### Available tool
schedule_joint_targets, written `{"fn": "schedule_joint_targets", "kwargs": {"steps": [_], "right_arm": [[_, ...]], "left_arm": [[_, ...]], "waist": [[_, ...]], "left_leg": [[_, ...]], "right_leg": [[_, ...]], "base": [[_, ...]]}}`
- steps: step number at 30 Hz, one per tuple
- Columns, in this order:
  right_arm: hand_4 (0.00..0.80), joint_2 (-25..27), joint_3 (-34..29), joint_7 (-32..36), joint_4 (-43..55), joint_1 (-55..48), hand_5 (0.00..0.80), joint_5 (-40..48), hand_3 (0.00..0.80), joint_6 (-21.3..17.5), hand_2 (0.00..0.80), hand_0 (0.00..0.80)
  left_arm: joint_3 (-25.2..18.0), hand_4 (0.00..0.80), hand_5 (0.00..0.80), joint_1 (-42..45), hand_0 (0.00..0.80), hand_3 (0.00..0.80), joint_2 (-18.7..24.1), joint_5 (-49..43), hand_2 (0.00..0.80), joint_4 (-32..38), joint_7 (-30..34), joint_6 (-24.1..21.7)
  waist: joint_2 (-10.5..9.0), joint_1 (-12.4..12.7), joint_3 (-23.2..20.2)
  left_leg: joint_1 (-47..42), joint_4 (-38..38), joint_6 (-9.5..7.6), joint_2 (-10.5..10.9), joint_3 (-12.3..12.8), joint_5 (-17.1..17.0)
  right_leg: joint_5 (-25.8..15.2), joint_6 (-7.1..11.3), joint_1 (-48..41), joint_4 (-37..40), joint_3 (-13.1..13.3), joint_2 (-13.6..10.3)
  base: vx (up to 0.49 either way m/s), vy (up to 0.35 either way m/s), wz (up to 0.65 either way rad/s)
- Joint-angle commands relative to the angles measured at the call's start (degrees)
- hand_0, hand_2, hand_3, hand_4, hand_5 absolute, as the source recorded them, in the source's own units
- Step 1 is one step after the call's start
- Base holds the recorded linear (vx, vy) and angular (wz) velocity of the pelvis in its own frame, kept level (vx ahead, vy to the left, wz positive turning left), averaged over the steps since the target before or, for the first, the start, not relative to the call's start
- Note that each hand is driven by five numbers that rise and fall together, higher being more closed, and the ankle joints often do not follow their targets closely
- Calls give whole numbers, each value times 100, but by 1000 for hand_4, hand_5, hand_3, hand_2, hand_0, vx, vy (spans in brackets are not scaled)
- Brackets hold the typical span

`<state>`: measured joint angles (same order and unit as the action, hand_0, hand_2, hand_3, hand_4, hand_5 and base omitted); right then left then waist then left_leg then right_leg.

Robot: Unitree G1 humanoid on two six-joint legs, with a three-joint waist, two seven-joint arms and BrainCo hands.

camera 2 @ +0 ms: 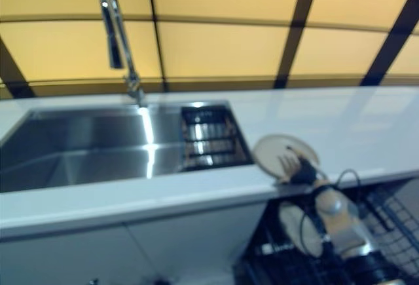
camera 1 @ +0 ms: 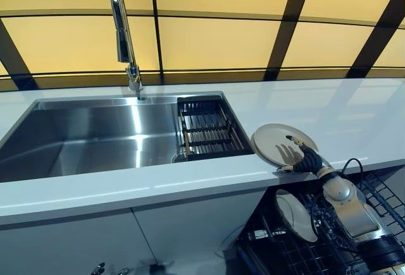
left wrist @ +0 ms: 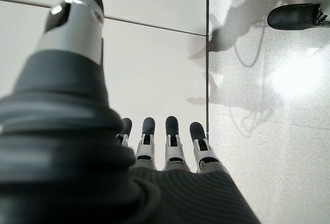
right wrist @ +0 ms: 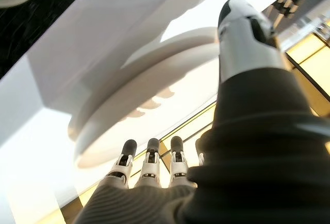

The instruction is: Take plates into dishwasher

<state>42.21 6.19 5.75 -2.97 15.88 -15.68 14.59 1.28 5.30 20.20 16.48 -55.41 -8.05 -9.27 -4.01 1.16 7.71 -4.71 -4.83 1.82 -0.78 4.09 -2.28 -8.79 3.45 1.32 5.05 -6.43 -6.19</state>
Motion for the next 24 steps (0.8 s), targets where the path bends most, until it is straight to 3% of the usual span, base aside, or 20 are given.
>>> {"fn": "schedule_joint_targets", "kwargs": {"steps": [1,11,24], "right_arm": [[0,468,152,70,17,830,0,-595,0,-25,0,0],[0,688,395,496,141,1046,0,-962,0,75,0,0],[0,402,601,704,16,947,0,-578,0,40,0,0]], "left_arm": [[36,0,0,-398,0,0,131,-214,0,-60,-65,-65],[17,0,0,-422,0,0,177,-211,0,-5,-36,-61],[49,0,0,-473,0,0,172,-227,0,80,-80,8]], "waist": [[-39,282,55],[-82,323,97],[-115,386,138]], "left_leg": [[203,39,-294,166,-445,138],[233,46,-292,150,-438,136],[266,58,-292,148,-477,125]], "right_leg": [[487,260,-226,-507,-126,-127],[481,272,-203,-517,-127,-119],[477,248,-200,-508,-169,-109]], "base": [[0,0,0],[0,0,0],[0,0,0]]}}
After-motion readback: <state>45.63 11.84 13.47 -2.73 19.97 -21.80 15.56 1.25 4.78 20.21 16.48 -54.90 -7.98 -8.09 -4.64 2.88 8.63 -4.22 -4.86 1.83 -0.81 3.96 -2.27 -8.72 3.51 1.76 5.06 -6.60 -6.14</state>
